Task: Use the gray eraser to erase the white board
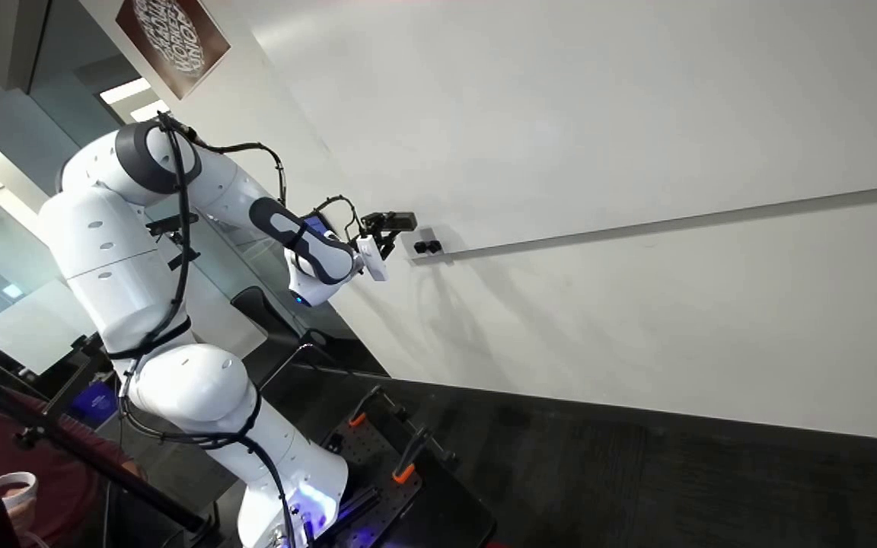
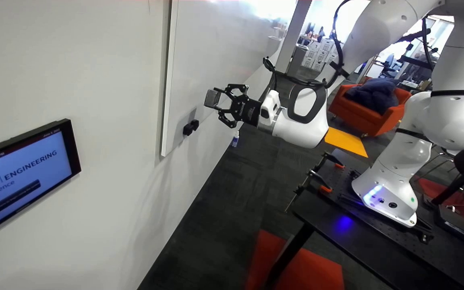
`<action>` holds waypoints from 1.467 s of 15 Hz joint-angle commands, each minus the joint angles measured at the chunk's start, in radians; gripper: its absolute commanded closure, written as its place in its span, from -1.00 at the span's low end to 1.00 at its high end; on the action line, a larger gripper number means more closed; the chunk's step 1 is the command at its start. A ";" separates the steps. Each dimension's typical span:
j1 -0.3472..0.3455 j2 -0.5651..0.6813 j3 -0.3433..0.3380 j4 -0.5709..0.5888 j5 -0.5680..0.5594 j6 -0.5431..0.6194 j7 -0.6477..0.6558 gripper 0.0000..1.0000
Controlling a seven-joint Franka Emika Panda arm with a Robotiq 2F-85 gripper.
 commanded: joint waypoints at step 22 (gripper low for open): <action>-0.032 0.375 0.061 0.304 0.139 -0.162 -0.453 0.38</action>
